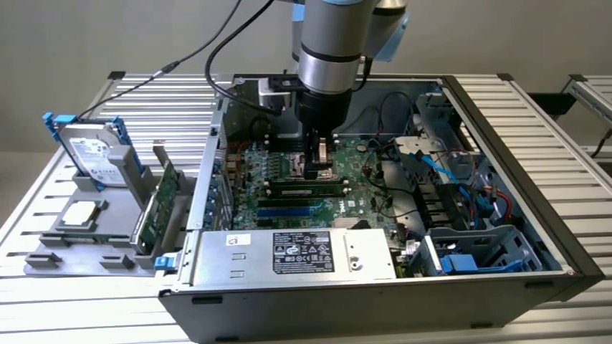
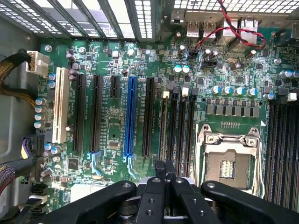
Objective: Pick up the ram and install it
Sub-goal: 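Press down the ram until it locks into place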
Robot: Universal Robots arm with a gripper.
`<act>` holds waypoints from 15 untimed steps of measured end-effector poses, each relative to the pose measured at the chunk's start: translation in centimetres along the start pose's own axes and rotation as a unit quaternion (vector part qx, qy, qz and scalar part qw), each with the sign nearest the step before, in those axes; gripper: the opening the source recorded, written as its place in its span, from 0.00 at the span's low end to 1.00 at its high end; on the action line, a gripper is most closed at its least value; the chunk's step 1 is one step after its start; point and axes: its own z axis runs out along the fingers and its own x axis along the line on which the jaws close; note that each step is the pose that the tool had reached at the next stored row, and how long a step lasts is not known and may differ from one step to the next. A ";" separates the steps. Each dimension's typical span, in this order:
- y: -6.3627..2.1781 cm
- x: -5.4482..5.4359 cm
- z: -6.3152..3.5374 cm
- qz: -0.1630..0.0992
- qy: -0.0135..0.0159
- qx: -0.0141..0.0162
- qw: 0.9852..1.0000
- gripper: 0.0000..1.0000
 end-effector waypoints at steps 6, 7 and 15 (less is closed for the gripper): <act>0.00 0.0 0.00 0.000 0.000 0.000 1.000 0.11; 0.00 0.0 0.00 0.000 0.000 0.000 1.000 0.11; 0.01 0.1 -0.01 0.020 -0.002 -0.001 1.000 0.11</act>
